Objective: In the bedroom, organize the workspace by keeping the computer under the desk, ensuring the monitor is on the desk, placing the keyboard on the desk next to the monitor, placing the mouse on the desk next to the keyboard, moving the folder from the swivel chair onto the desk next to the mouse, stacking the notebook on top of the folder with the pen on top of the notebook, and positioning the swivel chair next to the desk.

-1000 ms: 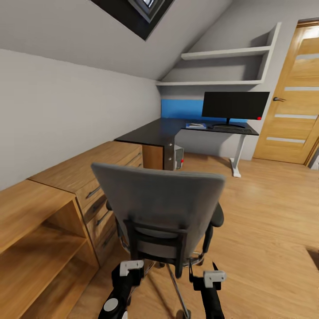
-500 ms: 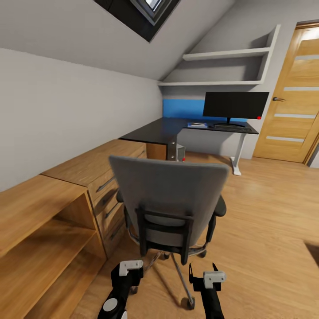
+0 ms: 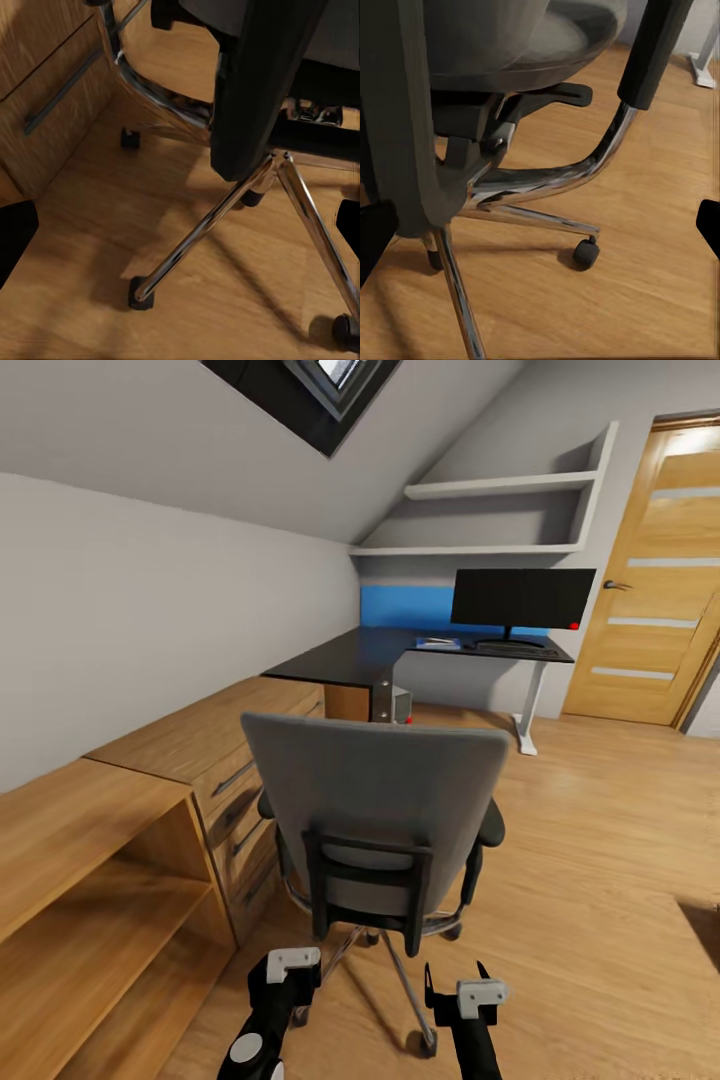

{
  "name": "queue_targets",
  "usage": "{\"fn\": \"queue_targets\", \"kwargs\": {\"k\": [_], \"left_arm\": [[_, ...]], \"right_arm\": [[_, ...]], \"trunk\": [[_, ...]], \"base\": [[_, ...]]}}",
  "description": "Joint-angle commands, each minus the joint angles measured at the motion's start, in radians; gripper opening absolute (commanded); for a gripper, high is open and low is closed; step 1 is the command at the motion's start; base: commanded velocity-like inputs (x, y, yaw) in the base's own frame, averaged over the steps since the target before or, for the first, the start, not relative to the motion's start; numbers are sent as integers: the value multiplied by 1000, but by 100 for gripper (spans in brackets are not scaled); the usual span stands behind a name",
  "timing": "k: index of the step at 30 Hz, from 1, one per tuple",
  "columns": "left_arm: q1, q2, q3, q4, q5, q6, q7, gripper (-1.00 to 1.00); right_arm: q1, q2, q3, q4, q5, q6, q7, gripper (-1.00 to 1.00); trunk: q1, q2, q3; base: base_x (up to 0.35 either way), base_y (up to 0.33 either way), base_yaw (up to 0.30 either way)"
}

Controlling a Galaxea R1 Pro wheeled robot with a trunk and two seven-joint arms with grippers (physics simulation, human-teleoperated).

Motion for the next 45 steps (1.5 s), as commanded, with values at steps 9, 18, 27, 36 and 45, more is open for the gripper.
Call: {"fn": "queue_targets", "kwargs": {"k": [9, 18, 27, 36, 45], "left_arm": [[0, 3, -4, -1, 4, 4, 6, 100], [0, 3, -4, -1, 3, 4, 6, 100], [0, 4, -4, -1, 2, 4, 6, 100], [0, 4, -4, -1, 2, 4, 6, 100], [0, 4, -4, -1, 2, 4, 6, 100]], "right_arm": [[-1, 1, -5, 8, 11, -2, -5, 100], [-1, 1, -4, 8, 11, -3, -6, 100], [-1, 1, -5, 9, 11, -3, -6, 100], [-1, 1, -6, 10, 9, -2, -6, 100], [-1, 1, -7, 10, 9, -3, -6, 100]], "trunk": [[0, 0, 8], [0, 0, 15], [0, 0, 20], [0, 0, 23], [0, 0, 25]], "base": [[0, 0, -207], [0, 106, -218], [0, 199, -244], [0, 25, -251], [-44, 48, -223]]}}
